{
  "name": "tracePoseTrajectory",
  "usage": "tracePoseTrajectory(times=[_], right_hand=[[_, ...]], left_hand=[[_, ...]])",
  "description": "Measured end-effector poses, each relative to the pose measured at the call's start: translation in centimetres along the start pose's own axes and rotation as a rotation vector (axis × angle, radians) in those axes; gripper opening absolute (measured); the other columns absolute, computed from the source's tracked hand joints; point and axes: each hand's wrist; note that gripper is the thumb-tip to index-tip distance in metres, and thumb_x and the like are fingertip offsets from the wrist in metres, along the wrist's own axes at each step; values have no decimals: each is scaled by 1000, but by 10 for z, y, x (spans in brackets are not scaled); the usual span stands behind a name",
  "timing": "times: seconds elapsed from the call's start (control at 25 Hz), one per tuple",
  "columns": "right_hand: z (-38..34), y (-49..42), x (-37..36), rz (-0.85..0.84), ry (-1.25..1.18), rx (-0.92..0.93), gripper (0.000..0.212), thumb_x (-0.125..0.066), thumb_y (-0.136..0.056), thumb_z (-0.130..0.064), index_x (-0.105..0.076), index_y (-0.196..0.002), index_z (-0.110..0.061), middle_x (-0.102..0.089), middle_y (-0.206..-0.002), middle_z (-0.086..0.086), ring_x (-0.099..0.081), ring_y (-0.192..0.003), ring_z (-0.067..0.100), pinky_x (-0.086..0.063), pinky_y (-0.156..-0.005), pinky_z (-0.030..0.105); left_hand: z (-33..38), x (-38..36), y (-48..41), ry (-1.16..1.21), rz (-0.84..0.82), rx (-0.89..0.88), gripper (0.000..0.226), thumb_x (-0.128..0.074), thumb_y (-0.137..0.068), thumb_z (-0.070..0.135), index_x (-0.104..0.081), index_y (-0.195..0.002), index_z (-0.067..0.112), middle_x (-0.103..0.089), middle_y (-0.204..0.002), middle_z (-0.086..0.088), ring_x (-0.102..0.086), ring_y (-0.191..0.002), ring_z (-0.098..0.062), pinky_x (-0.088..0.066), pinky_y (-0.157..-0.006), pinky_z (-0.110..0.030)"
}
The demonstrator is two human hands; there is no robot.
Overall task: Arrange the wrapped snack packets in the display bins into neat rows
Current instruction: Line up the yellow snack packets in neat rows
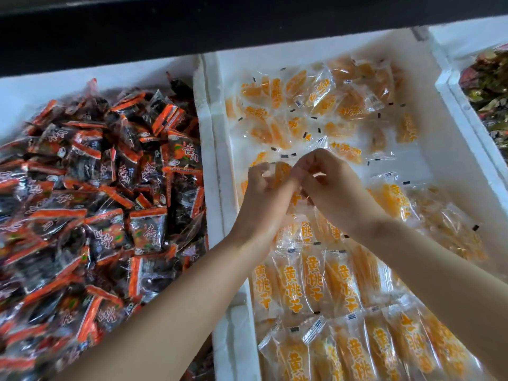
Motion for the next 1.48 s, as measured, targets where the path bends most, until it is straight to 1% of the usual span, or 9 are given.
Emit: tracePoseTrajectory(times=[0.16, 0.32, 0.44, 0.6, 0.8, 0.96, 1.12, 1.36, 1.48], right_hand=[[-7, 2, 2, -42, 105, 75, 23, -51, -89, 3, -59, -97, -18, -60, -90, -5, -59, -63, 3, -51, -60, 21], [22, -29, -8, -83, 516, 15, 39, -51, -95, -20, -47, -133, -11, -55, -125, 7, -57, -106, 22, -41, -91, 28], [34, -44, -29, -134, 566, -151, 52, -53, -92, -39, -46, -134, -8, -57, -127, 11, -49, -117, 28, -37, -93, 33], [24, -56, -41, -119, 446, -224, 57, -68, -81, -44, -56, -123, -9, -63, -107, 4, -58, -99, 21, -39, -69, 25], [11, -64, -36, -173, -12, -391, 29, -80, -72, -15, -58, -89, -10, -68, -83, 13, -64, -63, 15, -57, -58, 23], [0, -59, -22, 47, -21, -169, 25, -73, -80, -16, -58, -98, -9, -60, -91, -3, -66, -79, 20, -59, -70, 33], [-8, -17, -1, 191, 38, 60, 15, -68, -85, -23, -58, -96, -20, -62, -93, -9, -64, -79, 7, -55, -71, 20], [18, 77, -21, -71, 440, 583, 17, -59, -81, -18, -54, -92, -30, -58, -97, -10, -58, -82, 3, -54, -60, 27], [40, 100, -39, -348, 549, 634, 37, -67, -70, -9, -50, -98, -27, -51, -102, -7, -52, -93, 10, -53, -60, 23]], left_hand=[[-6, 24, 9, -82, 25, -99, 64, -72, -81, 30, -40, -135, 15, -68, -98, 5, -67, -92, -11, -52, -92, -45], [-5, 51, 14, -154, 54, -170, 87, -71, -65, 57, -39, -137, 21, -63, -117, 4, -63, -108, -13, -49, -96, -45], [-4, 63, 16, -231, 93, -243, 71, -72, -77, 45, -42, -137, 21, -61, -118, 5, -59, -110, -10, -47, -100, -39], [-5, 77, 10, -219, 98, -266, 81, -71, -68, 52, -42, -136, 20, -61, -119, 0, -60, -110, -14, -49, -98, -41], [-6, 80, 10, -191, 97, -264, 58, -70, -84, 31, -44, -134, 17, -62, -112, 3, -62, -100, -5, -51, -89, -22], [-7, 79, 12, -163, 108, -260, 56, -69, -83, 29, -46, -132, 17, -64, -105, 7, -62, -95, -3, -48, -85, -20], [-9, 81, 16, -188, 101, -266, 46, -68, -84, 28, -49, -125, 20, -64, -106, 4, -62, -88, 2, -49, -79, -16], [-13, 80, 21, -203, 95, -250, 56, -73, -80, 36, -47, -127, 21, -68, -101, 8, -65, -98, -7, -49, -95, -34], [-18, 79, 23, -205, 102, -249, 55, -73, -80, 37, -47, -125, 20, -65, -111, -2, -64, -104, -19, -49, -97, -39]])
Point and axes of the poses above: each hand's wrist, its own y-axis away from the middle knuckle, its own x-axis out of the back of the hand, z = x × y
